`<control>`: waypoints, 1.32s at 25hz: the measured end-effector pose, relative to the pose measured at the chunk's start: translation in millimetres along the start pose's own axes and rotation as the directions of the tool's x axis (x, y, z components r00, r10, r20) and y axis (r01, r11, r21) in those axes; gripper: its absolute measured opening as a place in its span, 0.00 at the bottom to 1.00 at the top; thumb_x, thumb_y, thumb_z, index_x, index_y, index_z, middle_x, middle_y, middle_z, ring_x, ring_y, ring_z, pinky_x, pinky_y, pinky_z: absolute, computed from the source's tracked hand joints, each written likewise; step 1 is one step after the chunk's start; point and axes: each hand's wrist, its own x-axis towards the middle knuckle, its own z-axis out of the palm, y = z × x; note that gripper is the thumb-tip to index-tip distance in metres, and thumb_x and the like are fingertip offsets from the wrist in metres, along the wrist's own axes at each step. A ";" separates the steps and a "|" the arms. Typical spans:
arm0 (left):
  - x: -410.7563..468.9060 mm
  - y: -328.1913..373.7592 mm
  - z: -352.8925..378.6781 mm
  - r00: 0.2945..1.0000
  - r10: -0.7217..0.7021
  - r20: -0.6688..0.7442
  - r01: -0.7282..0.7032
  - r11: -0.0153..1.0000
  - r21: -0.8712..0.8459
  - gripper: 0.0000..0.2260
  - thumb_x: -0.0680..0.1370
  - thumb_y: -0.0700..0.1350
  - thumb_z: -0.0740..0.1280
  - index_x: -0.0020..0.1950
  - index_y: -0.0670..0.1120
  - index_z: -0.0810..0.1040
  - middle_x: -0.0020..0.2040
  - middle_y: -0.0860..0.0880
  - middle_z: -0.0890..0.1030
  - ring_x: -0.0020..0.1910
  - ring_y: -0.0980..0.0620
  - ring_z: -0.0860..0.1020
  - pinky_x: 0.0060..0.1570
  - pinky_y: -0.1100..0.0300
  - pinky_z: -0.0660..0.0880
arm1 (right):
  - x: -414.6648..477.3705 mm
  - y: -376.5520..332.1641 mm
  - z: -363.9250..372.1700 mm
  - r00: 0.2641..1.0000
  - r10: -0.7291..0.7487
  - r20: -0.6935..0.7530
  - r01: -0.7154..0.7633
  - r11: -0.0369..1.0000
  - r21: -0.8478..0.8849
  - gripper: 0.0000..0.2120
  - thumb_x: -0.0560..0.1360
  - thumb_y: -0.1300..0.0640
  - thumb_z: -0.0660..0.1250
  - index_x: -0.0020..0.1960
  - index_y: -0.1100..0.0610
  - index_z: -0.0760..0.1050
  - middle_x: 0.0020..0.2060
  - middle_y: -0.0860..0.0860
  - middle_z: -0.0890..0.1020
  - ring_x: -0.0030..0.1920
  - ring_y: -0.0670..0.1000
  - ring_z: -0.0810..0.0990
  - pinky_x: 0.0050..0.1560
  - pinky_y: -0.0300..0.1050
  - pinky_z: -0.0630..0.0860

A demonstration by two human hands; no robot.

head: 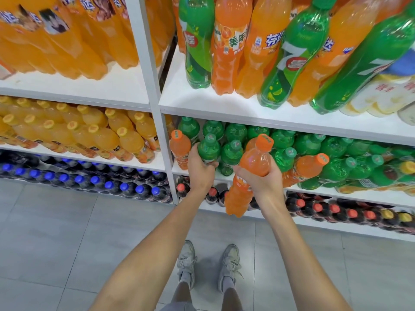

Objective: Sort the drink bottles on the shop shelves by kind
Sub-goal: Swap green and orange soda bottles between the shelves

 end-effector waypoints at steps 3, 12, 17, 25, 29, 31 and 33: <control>1.4 -5.6 5.4 1.000 -0.002 -0.006 0.002 1.000 0.001 0.31 0.69 0.31 0.75 0.70 0.44 0.72 0.64 0.45 0.78 0.65 0.45 0.76 0.68 0.43 0.74 | 0.6 4.3 -0.5 1.000 -0.005 -0.001 0.005 1.000 -0.008 0.17 0.69 0.63 0.80 0.52 0.50 0.78 0.44 0.48 0.85 0.41 0.42 0.84 0.42 0.35 0.78; 1.6 -5.5 -0.7 0.998 -0.051 0.047 0.051 0.999 -0.009 0.33 0.72 0.34 0.77 0.74 0.45 0.68 0.68 0.48 0.77 0.68 0.48 0.75 0.71 0.52 0.72 | -10.4 6.5 4.2 0.999 -0.022 0.024 0.022 1.000 -0.004 0.18 0.70 0.65 0.79 0.55 0.54 0.78 0.39 0.45 0.84 0.38 0.40 0.83 0.38 0.32 0.78; -15.7 1.4 -17.8 0.991 -0.094 0.097 0.090 0.995 0.046 0.32 0.75 0.38 0.76 0.76 0.45 0.69 0.71 0.48 0.77 0.71 0.49 0.75 0.72 0.48 0.71 | -27.7 -5.7 7.8 0.999 -0.039 0.030 0.040 0.999 -0.002 0.18 0.70 0.66 0.79 0.53 0.51 0.77 0.40 0.46 0.84 0.36 0.38 0.82 0.36 0.29 0.76; -68.2 53.5 -75.3 0.996 0.059 0.072 -0.069 0.987 0.143 0.21 0.83 0.46 0.68 0.76 0.48 0.72 0.68 0.60 0.75 0.66 0.66 0.72 0.67 0.66 0.69 | -57.8 -27.4 10.4 0.997 -0.065 0.032 0.065 0.998 0.011 0.19 0.70 0.65 0.79 0.56 0.52 0.78 0.40 0.44 0.84 0.38 0.40 0.83 0.37 0.30 0.76; -104.9 72.4 -109.6 0.992 0.097 0.082 -0.107 0.986 0.127 0.20 0.82 0.46 0.69 0.71 0.62 0.70 0.65 0.73 0.71 0.65 0.78 0.68 0.62 0.79 0.65 | -78.3 -33.8 10.8 0.994 -0.087 0.063 0.086 0.996 0.018 0.16 0.70 0.65 0.79 0.54 0.54 0.77 0.38 0.44 0.85 0.38 0.43 0.83 0.39 0.34 0.77; -121.9 73.4 -122.7 0.997 0.048 0.061 -0.054 0.993 0.107 0.19 0.82 0.47 0.70 0.68 0.65 0.70 0.63 0.74 0.71 0.64 0.78 0.69 0.60 0.78 0.66 | -87.2 -33.4 12.3 0.993 -0.073 0.088 0.072 0.997 0.011 0.17 0.70 0.62 0.80 0.55 0.53 0.78 0.41 0.47 0.85 0.41 0.46 0.84 0.42 0.37 0.77; -137.3 68.3 -132.0 0.999 0.014 0.036 -0.018 0.995 0.099 0.17 0.81 0.50 0.71 0.67 0.65 0.72 0.62 0.73 0.73 0.64 0.74 0.72 0.63 0.71 0.69 | -95.4 -33.1 14.5 0.993 -0.046 0.110 0.045 0.999 0.009 0.19 0.69 0.59 0.81 0.56 0.50 0.78 0.44 0.47 0.86 0.43 0.45 0.84 0.43 0.38 0.76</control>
